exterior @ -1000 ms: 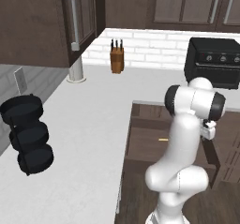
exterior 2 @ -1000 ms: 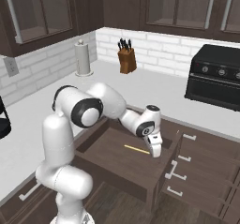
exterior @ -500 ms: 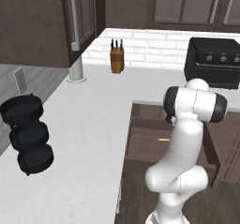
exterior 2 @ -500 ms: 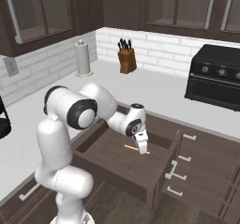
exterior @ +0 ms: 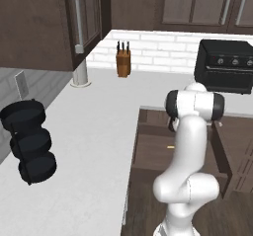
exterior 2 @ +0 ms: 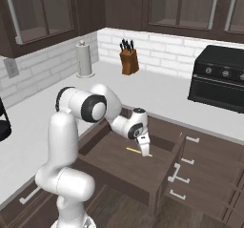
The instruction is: Take a straw from the drawer in front and place it inside the glass cup on the dining counter.
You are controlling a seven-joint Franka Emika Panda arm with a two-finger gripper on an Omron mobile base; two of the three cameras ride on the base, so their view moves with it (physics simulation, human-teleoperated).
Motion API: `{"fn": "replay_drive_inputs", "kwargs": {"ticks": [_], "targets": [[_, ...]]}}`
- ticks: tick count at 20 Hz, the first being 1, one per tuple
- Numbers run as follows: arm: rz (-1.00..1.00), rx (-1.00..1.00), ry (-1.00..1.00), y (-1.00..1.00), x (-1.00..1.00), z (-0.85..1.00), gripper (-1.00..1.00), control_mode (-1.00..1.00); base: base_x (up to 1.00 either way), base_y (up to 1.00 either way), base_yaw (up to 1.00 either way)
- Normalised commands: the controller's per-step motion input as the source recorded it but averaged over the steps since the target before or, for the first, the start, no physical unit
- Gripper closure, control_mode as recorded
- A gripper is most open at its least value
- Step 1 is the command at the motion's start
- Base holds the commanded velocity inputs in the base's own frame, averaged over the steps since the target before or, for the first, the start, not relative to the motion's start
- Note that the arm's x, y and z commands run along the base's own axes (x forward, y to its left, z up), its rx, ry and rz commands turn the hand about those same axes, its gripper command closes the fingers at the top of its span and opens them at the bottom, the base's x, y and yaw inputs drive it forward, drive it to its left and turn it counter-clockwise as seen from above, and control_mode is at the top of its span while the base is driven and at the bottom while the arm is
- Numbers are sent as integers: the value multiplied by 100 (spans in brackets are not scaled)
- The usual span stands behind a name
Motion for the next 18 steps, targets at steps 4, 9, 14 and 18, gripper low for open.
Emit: {"fn": "replay_drive_inputs", "kwargs": {"ticks": [4,9,14,18], "targets": [[-4,1,0,-30,29,-43,-100,-100,0,0,0],[-6,2,0,-33,18,-31,-100,-100,0,0,0],[-7,2,0,-10,19,-25,-100,-100,0,0,0],[-7,1,2,0,9,-16,-100,-100,0,0,0]]}}
